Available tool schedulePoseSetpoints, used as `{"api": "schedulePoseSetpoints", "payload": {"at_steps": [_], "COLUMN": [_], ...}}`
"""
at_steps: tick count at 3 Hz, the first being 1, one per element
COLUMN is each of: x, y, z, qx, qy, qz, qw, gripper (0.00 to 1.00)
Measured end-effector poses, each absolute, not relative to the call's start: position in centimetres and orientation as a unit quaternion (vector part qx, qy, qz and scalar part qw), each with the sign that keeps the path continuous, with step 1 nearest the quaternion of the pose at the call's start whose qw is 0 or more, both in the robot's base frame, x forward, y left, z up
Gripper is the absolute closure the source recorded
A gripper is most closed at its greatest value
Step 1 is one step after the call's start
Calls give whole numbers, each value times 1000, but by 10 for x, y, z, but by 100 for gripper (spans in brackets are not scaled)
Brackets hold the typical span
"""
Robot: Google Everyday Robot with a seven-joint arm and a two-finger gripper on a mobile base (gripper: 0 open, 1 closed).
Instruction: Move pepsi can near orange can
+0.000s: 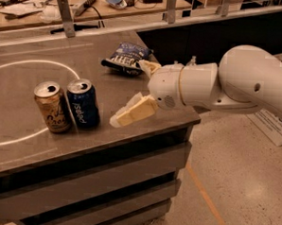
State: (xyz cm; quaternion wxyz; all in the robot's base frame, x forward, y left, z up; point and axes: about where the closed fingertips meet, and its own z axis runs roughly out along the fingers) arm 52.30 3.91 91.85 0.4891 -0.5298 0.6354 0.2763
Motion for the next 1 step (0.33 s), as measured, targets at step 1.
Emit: {"api": "schedulePoseSetpoints", "payload": {"at_steps": [1], "x": [523], "y": [39], "z": [918], "qx": [-530], "qy": [635], "qz": [276], "qw": [489], "gripper": [0]}}
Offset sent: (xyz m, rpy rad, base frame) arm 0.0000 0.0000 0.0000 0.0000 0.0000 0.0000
